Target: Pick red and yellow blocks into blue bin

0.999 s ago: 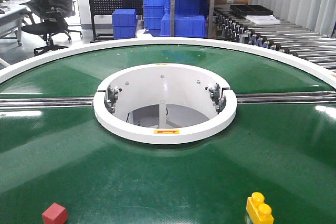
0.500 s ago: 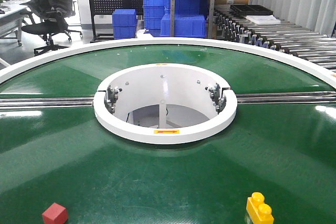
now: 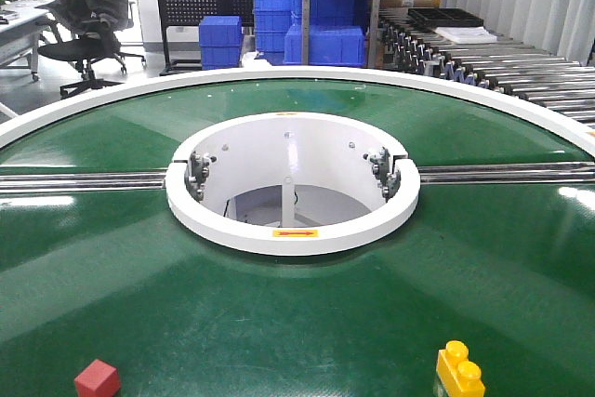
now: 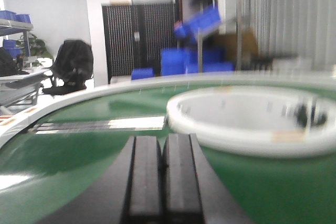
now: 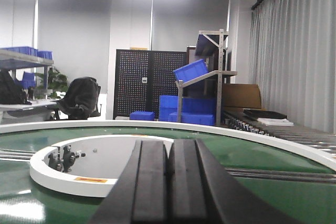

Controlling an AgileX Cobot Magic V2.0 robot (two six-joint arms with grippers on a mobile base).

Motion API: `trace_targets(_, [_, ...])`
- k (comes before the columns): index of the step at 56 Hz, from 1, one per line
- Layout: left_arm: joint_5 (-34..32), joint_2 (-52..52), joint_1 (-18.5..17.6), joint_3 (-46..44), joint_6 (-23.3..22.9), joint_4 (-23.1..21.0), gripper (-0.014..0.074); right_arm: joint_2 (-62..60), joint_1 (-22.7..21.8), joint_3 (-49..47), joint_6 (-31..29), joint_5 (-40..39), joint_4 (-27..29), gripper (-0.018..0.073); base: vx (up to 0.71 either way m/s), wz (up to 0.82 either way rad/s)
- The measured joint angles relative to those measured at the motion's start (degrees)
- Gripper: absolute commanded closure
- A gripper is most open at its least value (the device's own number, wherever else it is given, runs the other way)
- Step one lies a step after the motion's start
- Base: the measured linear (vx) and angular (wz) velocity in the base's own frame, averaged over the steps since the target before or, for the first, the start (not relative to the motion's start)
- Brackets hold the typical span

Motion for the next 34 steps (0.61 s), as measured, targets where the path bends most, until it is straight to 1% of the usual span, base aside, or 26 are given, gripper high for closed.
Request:
trace_targets(2, [-1.3,0.0,0.0,-0.63,-2.21,-0.91,0.0594,0.0,0.0,-0.89,0.05,1.21,0.82,0.0569,0.0,0.0])
trace_targets(5, [-0.83,0.0,0.0,-3.31,-4.67,-1.71,0.0594,0.0,0.0,-4.32,-0.54,3.63,1.28,0.0569,0.0,0.0])
trace_targets(10, [2.01,0.41,0.0,-10.63,-5.87,-2.06,0.0594,0.85,0.0,-13.57,-3.97,9.01,1.32,0.0569,0.0,0.0])
trace_targets(13, [3.74,2.65,0.0,-16.78,-5.92,-2.06,0.0594,3.1,0.0,-19.4,-5.84,11.98,1.39,0.0569,0.0,0.0])
trace_targets(18, [5.68,10.15,0.0,-27.9,-4.37,-0.79,0.0594,11.38,0.0,-30.74,-8.2,17.13,1.44,0.0569,0.0,0.0])
trace_targets(24, [8.43,21.74,0.0,-40.49,-1.81,1.34,0.0594,23.23,0.0,-43.4,-9.04,22.34,1.44,0.0569,0.0,0.0])
trace_targets(28, [11.13,30.3,0.0,-46.09,-0.81,1.99,0.0594,31.95,0.0,-49.57,-9.08,24.42,1.44,0.0569,0.0,0.0])
trace_targets(34, [12.99,40.88,0.0,-50.31,-0.52,2.13,0.0594,42.22,0.0,-55.92,-8.97,25.91,1.71,0.0569,0.0,0.0])
